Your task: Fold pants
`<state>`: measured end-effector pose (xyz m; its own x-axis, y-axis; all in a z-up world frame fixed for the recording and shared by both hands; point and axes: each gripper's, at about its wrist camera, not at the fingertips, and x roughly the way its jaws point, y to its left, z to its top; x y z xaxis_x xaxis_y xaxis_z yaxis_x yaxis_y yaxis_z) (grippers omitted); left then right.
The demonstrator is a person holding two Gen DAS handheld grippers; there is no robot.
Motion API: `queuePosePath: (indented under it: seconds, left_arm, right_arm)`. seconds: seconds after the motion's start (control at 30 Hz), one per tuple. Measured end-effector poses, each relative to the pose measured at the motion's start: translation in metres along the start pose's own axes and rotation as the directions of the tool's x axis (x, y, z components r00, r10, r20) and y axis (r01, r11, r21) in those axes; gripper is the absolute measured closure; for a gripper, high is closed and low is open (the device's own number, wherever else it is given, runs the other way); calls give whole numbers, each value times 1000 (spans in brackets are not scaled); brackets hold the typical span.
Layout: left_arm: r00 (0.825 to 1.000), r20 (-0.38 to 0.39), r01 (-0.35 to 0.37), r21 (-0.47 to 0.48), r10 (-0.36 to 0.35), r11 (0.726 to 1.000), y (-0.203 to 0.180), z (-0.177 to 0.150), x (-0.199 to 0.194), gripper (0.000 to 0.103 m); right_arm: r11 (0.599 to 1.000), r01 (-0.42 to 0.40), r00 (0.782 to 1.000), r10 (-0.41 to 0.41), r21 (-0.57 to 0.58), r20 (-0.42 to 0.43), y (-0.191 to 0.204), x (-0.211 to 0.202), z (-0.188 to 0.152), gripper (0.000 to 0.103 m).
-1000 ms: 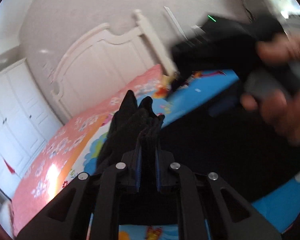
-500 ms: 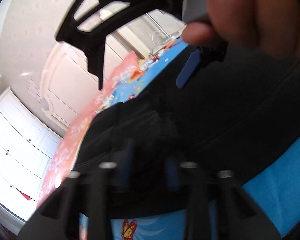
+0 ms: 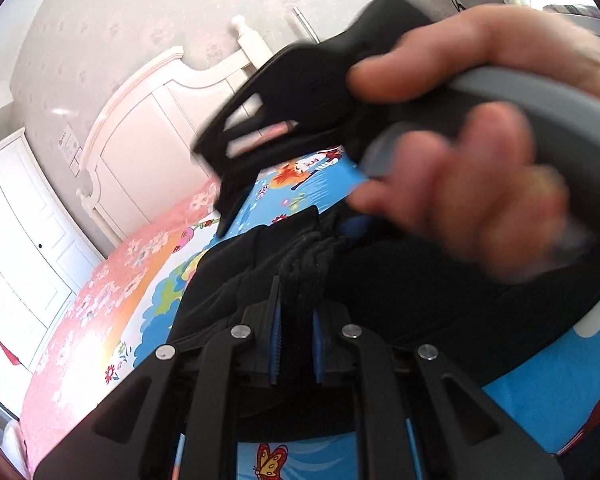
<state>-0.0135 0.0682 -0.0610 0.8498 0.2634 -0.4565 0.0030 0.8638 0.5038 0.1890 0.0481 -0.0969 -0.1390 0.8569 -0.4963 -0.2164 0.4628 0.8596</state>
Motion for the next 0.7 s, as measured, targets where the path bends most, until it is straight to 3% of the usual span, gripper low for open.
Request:
queuePosePath:
  seconds: [0.03,0.13,0.23,0.37,0.53,0.7]
  left_arm:
    - [1000,2,-14,8,14,1000,-10,-1,-6,92]
    - [999,18,-32,15,32,999,-13,6,-10,92]
    - [998,68,-8,24,6,1000,-24,20,-19,92]
    - [987,136,72,77,-82,994,-76,46,-30,92]
    - [980,85,168,142,-181,976,-137,47,-14,92]
    - [982,78,153,188,-170,970,-153,45,-23,92]
  right_arm:
    - [1000,28,1000,-28,-6,-9,1,5,2,64]
    - [999,26,1000,-25,-37,15,3,-8,-3,77]
    - [994,45,997,-37,-101,75,9,-46,-6,78]
    - [979,129,981,-102,-158,168,-7,-109,-17,80]
    - [983,183,965,-174,-26,198,-79,-142,-28,82]
    - [987,158,964,-146,-36,220,-91,-162,-34,84]
